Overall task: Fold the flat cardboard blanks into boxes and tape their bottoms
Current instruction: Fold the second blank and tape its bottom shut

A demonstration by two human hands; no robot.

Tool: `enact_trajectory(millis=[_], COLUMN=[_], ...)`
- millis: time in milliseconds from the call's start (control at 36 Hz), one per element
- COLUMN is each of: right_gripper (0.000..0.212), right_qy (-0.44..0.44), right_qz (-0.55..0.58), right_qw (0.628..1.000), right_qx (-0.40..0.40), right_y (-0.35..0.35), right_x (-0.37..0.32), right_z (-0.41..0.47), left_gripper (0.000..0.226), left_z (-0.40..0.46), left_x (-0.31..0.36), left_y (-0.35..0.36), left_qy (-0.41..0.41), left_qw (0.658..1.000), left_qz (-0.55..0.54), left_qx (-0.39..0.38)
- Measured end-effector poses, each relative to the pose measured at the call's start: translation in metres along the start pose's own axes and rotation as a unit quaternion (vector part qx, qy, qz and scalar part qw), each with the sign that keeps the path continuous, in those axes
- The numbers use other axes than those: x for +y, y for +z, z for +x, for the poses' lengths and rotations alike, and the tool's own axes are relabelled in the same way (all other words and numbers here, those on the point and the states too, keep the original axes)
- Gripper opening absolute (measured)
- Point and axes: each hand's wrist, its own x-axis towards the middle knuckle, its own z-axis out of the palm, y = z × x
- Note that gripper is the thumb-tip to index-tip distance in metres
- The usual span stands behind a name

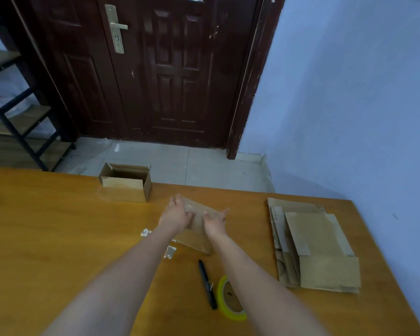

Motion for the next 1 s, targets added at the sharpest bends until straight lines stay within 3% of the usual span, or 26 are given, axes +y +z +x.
enact_trajectory(millis=[139, 333, 694, 806, 861, 1000], right_gripper=[0.083, 0.100, 0.087, 0.079, 0.088, 0.088], right_qy=[0.020, 0.051, 0.111, 0.071, 0.088, 0.121], right_qz=[0.030, 0.103, 0.143, 0.228, 0.277, 0.381], right_qw=[0.999, 0.993, 0.983, 0.970, 0.955, 0.909], right_qx=[0.012, 0.031, -0.042, -0.048, -0.057, -0.121], right_y=[-0.001, -0.002, -0.016, -0.023, -0.027, -0.056], right_x=[-0.001, 0.006, 0.005, 0.000, -0.009, -0.035], right_z=[0.008, 0.007, 0.003, 0.001, 0.002, 0.012], left_gripper=[0.089, 0.090, 0.042, 0.036, 0.038, 0.048], left_z=[0.010, 0.009, -0.004, -0.009, -0.008, -0.007], left_x=[-0.002, 0.000, 0.000, 0.007, 0.015, 0.032], left_y=[-0.007, 0.002, 0.000, -0.004, -0.010, -0.024], left_qy=[-0.039, -0.080, -0.133, -0.112, -0.089, 0.001], left_qw=[0.997, 0.992, 0.970, 0.953, 0.946, 0.910], left_qz=[-0.059, -0.100, -0.202, -0.270, -0.292, -0.392], left_qx=[-0.004, -0.011, 0.030, 0.085, 0.113, 0.133])
